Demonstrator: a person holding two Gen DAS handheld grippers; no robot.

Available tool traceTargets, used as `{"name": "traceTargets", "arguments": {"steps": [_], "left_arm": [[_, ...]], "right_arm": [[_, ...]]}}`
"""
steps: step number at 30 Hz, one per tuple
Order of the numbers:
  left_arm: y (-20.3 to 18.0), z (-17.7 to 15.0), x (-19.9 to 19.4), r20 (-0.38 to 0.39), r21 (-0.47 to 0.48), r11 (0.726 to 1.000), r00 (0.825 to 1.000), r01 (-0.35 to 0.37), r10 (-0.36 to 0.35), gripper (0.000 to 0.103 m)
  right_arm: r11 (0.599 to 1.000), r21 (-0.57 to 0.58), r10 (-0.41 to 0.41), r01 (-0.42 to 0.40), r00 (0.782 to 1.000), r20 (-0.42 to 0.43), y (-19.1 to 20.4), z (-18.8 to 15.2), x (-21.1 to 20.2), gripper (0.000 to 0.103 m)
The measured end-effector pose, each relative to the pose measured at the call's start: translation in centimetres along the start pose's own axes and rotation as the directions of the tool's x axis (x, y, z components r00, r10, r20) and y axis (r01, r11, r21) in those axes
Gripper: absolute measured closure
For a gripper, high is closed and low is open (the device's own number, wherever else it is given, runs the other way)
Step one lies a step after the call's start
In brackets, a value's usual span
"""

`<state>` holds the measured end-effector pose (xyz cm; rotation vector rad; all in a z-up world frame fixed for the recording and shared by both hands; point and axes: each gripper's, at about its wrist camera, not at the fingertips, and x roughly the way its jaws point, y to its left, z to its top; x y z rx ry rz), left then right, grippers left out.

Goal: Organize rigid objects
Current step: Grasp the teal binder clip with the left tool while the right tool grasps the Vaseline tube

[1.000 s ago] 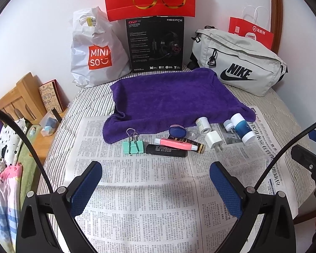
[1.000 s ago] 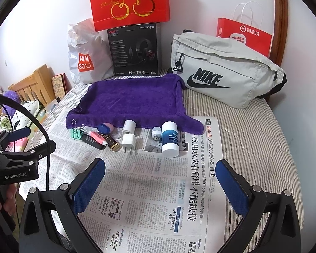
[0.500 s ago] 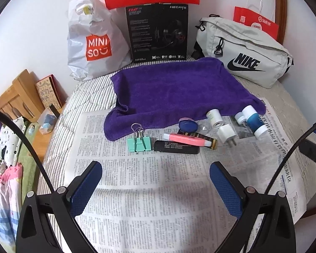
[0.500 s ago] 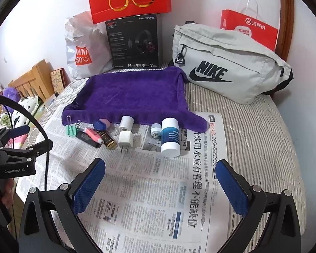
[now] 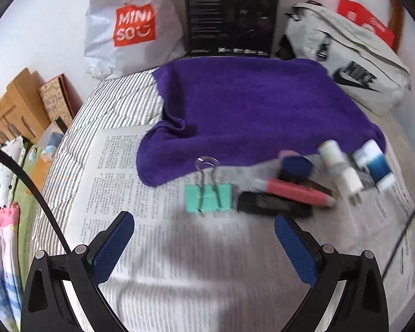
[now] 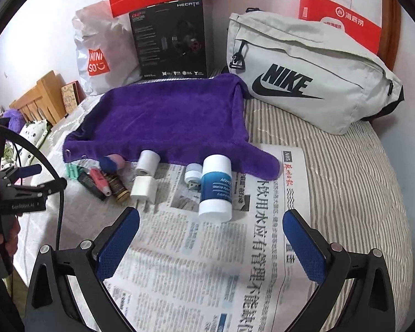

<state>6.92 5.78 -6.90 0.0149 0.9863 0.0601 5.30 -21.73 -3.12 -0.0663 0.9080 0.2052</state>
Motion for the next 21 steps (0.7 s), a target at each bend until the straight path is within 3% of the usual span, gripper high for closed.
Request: {"name": "traceTargets", "arguments": {"steps": [9, 12, 16, 21], "left_arm": [[1.8, 1.4, 4.0, -0.037, -0.044, 0.999, 0.999, 0.006, -0.008, 0.002], [2.3, 1.5, 4.2, -0.022, -0.046, 0.998, 0.999, 0.047, -0.048, 0.008], [3.1, 1.3, 4.2, -0.012, -0.028, 0.999, 1.000, 0.025, -0.026, 0.010], [2.7, 1.3, 4.7, -0.020, -0.023, 0.999, 0.999, 0.049, -0.050, 0.026]], "right_arm": [[0.999, -0.039, -0.007, 0.006, 1.000, -0.009, 0.3, 0.8, 1.2, 0.001], [0.999, -0.038, -0.002, 0.002, 1.000, -0.007, 0.2, 0.8, 1.8, 0.003], [0.999, -0.038, -0.018, 0.017, 1.000, -0.014, -0.2, 1.0, 2.6, 0.005], [1.000, -0.013, -0.023, 0.022, 0.999, -0.043, -0.7, 1.3, 4.1, 0.009]]}}
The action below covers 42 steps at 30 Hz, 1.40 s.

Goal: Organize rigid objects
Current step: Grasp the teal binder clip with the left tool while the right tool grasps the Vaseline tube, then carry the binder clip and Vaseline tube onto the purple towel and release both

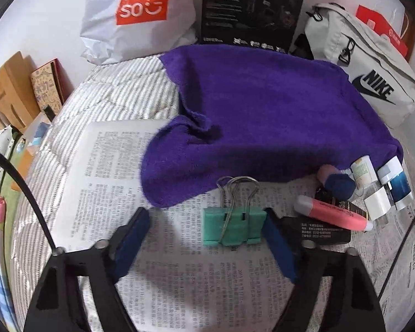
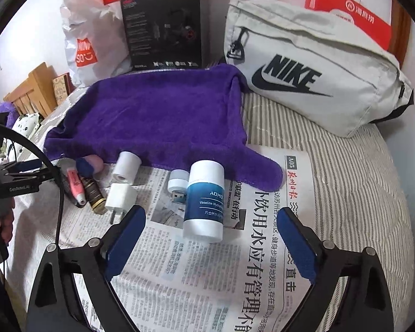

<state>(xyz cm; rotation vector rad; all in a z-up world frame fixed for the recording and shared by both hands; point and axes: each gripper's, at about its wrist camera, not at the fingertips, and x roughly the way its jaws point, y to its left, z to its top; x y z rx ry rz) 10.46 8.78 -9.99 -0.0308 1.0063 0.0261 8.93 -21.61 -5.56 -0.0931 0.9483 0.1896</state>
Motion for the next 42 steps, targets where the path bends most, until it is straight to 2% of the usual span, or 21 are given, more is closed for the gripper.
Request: {"name": "traceTargets", "arguments": {"steps": [1, 2, 3, 9, 12, 14, 22, 24, 25, 29, 36, 40, 42], "left_arm": [[-0.3, -0.2, 0.0, 0.006, 0.021, 1.000, 1.000, -0.022, 0.022, 0.025], [-0.5, -0.3, -0.1, 0.017, 0.029, 0.999, 1.000, -0.027, 0.027, 0.029], [-0.5, -0.3, -0.2, 0.016, 0.025, 1.000, 1.000, -0.009, 0.008, 0.037], [-0.9, -0.9, -0.9, 0.046, 0.041, 0.999, 0.999, 0.014, -0.016, 0.063], [-1.4, -1.3, -1.2, 0.052, 0.063, 0.998, 0.999, 0.007, -0.010, 0.064], [-1.3, -1.4, -1.4, 0.050, 0.060, 0.998, 0.999, 0.017, -0.020, 0.064], [-1.2, -1.3, -1.5, 0.059, 0.065, 0.997, 0.998, 0.030, -0.034, 0.064], [-1.2, -1.4, -1.5, 0.062, 0.066, 0.997, 0.998, 0.027, -0.031, 0.064], [-1.3, -1.3, -1.5, 0.062, 0.066, 0.997, 0.998, 0.026, -0.030, 0.064], [-1.2, -1.5, -1.7, 0.060, 0.075, 0.997, 0.998, 0.031, -0.036, 0.064], [-1.2, -1.3, -1.5, 0.066, 0.073, 0.997, 0.997, 0.040, -0.045, 0.064], [-0.3, -1.3, -1.8, 0.064, 0.039, 0.995, 0.994, 0.087, -0.090, 0.064], [0.1, -1.3, -2.2, 0.068, 0.031, 0.996, 0.994, 0.088, -0.090, 0.064]], "right_arm": [[1.000, 0.001, -0.001, 0.001, 1.000, -0.003, 0.0, 0.0, 0.2, 0.010], [1.000, 0.002, -0.002, 0.002, 1.000, -0.007, 0.0, 0.2, 0.5, 0.011], [1.000, 0.005, -0.004, 0.004, 1.000, -0.009, 0.0, 0.2, 0.7, 0.012], [0.999, 0.043, 0.008, -0.006, 1.000, -0.030, -0.5, 0.7, 2.4, 0.018], [0.999, 0.035, -0.011, 0.013, 0.998, -0.062, -0.4, 0.7, 3.6, 0.029], [0.999, 0.032, 0.006, -0.003, 0.996, -0.084, -0.4, 0.6, 4.1, 0.041], [1.000, 0.012, 0.007, -0.006, 0.997, -0.074, -0.6, 0.7, 5.2, 0.049], [1.000, -0.003, 0.004, -0.004, 0.998, -0.061, -0.5, 0.8, 5.4, 0.058], [1.000, -0.006, 0.004, -0.005, 0.998, -0.055, -0.5, 0.8, 5.4, 0.067], [1.000, 0.004, 0.029, -0.029, 0.997, -0.071, -0.9, 0.9, 5.1, 0.067], [1.000, -0.003, 0.024, -0.024, 0.998, -0.059, -0.8, 0.5, 5.2, 0.067], [0.998, 0.022, 0.052, -0.051, 0.996, -0.067, -1.3, 0.7, 5.0, 0.067], [0.998, 0.022, 0.053, -0.051, 0.996, -0.067, -1.5, 0.7, 4.6, 0.067]]}}
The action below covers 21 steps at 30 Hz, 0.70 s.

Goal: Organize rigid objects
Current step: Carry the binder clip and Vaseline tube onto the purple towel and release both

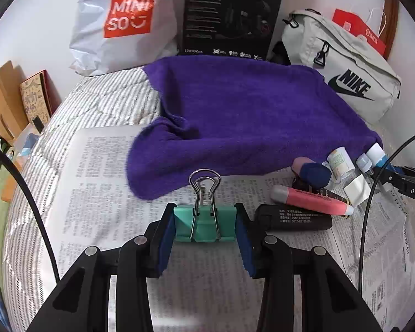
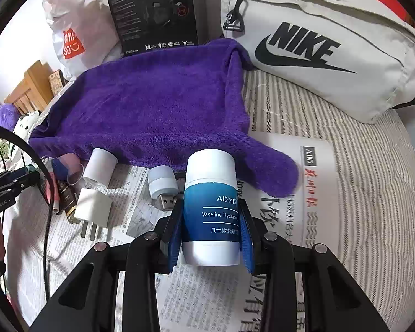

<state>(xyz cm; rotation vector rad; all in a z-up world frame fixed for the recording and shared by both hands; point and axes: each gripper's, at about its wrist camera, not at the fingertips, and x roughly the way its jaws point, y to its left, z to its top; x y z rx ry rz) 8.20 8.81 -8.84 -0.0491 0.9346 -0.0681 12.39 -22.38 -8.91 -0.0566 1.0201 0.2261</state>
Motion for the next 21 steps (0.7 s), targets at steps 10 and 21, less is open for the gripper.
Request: {"name": "traceTargets", "arguments": {"steps": [10, 21], "left_arm": [[0.8, 0.7, -2.2, 0.018, -0.006, 1.000, 0.999, 0.028, -0.028, 0.064], [0.6, 2.9, -3.9, 0.048, 0.020, 0.998, 0.997, 0.051, -0.052, 0.064]], "right_arm": [[0.999, -0.014, 0.030, -0.029, 0.999, 0.030, -0.1, -0.4, -2.8, 0.067], [0.998, -0.037, 0.053, -0.051, 0.998, 0.046, 0.6, 0.9, -4.2, 0.067]]}}
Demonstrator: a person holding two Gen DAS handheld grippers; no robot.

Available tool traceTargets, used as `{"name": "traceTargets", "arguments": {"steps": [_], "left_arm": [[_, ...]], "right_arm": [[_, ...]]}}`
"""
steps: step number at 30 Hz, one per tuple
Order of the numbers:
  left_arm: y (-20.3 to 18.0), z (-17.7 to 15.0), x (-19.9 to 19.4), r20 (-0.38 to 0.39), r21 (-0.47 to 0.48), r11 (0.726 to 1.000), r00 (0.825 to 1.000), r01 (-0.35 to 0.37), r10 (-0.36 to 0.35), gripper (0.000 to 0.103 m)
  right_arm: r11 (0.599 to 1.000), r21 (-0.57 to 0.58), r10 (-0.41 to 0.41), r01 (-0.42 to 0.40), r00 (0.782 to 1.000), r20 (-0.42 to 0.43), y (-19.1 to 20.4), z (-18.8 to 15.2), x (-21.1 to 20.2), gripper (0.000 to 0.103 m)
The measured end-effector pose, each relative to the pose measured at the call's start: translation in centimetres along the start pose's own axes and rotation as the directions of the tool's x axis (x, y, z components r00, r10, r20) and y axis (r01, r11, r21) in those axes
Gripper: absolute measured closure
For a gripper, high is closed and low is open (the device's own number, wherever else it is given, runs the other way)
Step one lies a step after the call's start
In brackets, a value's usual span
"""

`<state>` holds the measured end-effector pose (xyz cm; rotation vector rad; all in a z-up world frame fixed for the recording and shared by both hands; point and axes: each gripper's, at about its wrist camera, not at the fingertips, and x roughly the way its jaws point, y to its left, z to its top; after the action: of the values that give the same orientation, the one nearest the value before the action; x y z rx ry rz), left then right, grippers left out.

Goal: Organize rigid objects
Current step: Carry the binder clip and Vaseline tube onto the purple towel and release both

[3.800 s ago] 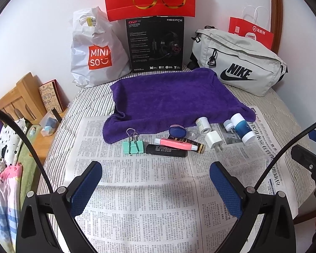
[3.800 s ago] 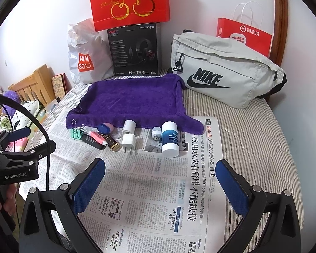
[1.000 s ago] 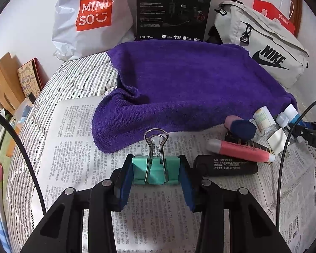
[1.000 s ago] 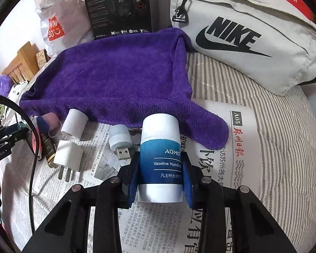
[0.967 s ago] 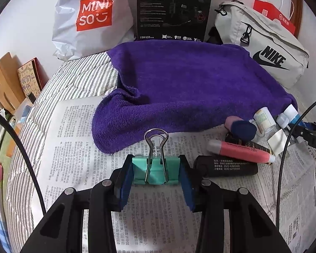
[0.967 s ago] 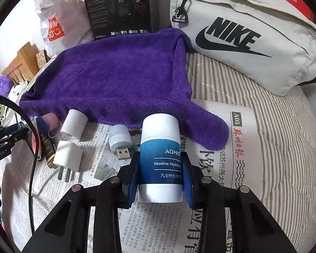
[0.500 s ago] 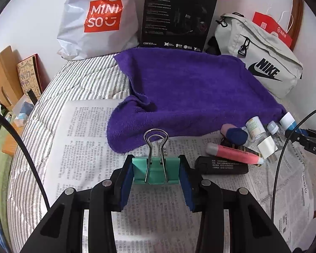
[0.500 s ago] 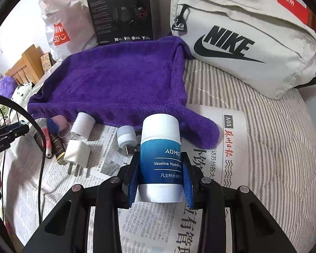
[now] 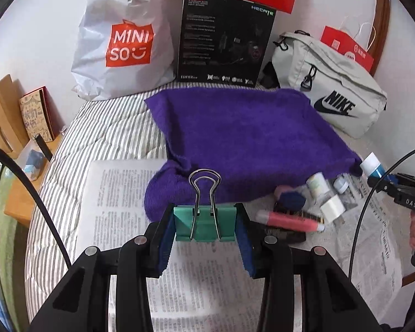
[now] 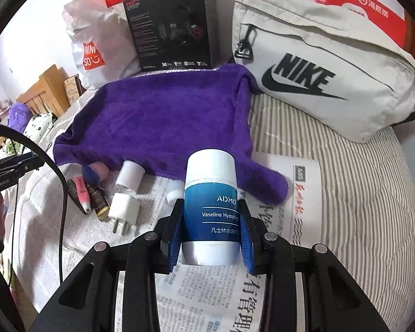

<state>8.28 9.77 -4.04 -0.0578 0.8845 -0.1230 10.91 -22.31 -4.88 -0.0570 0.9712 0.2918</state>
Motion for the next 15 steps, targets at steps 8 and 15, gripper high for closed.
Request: {"name": "traceTargets", "arguments": {"steps": [8, 15], "left_arm": [[-0.3, 2.4, 0.6, 0.002, 0.028, 0.999, 1.000, 0.015, -0.015, 0.064], [-0.4, 4.6, 2.5, -0.016, 0.036, 0.999, 0.999, 0.036, -0.035, 0.064]], "right_arm": [[1.000, -0.024, 0.019, -0.018, 1.000, 0.018, 0.7, 2.7, 0.2, 0.067], [0.999, -0.046, 0.026, -0.026, 1.000, 0.014, 1.0, 5.8, 1.8, 0.067]]}}
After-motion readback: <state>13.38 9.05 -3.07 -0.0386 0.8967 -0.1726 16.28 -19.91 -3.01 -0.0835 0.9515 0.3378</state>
